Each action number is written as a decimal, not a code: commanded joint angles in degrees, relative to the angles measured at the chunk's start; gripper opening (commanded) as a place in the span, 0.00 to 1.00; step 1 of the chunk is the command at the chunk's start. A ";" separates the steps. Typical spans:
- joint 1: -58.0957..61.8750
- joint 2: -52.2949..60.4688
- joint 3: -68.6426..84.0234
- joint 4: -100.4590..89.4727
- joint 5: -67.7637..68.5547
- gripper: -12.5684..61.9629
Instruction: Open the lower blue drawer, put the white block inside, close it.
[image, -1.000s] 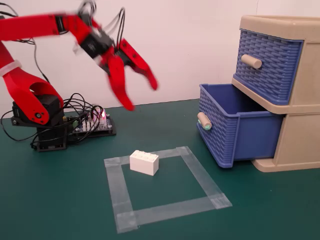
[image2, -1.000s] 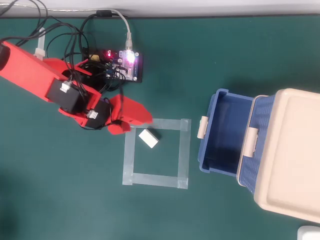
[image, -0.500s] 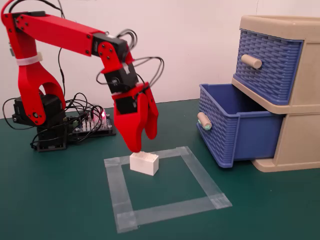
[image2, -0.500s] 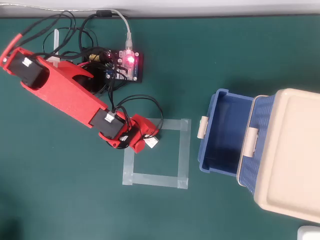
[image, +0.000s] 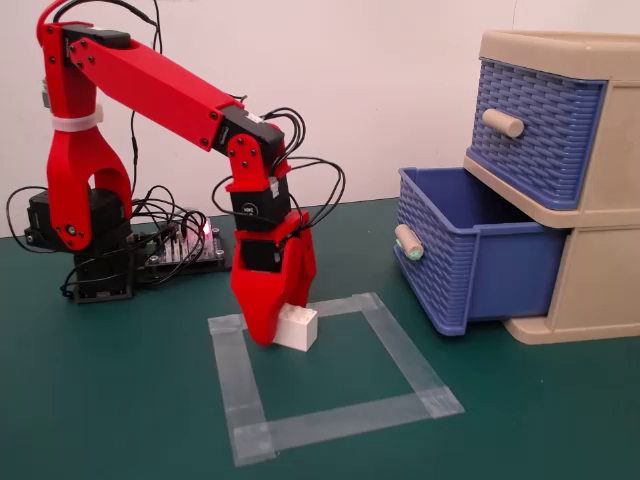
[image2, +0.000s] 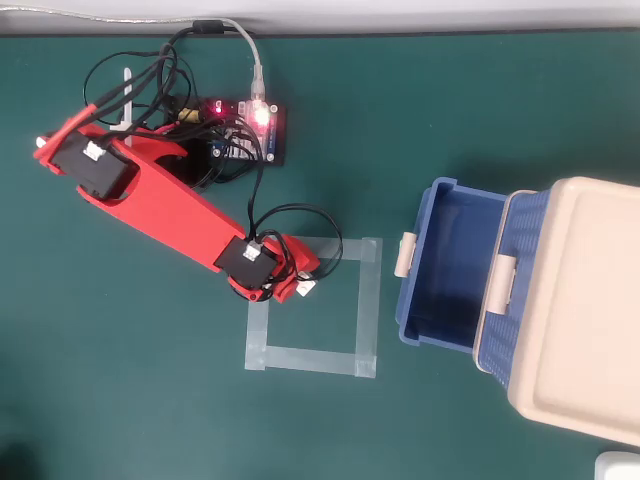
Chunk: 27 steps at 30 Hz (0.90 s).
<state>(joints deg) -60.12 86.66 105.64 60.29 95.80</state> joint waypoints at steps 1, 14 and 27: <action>-0.53 2.02 -0.70 -0.18 3.43 0.26; 2.81 31.11 -1.14 0.09 15.64 0.06; -22.50 -1.41 -35.42 -15.03 66.18 0.06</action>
<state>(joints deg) -81.56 87.01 74.44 48.34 159.35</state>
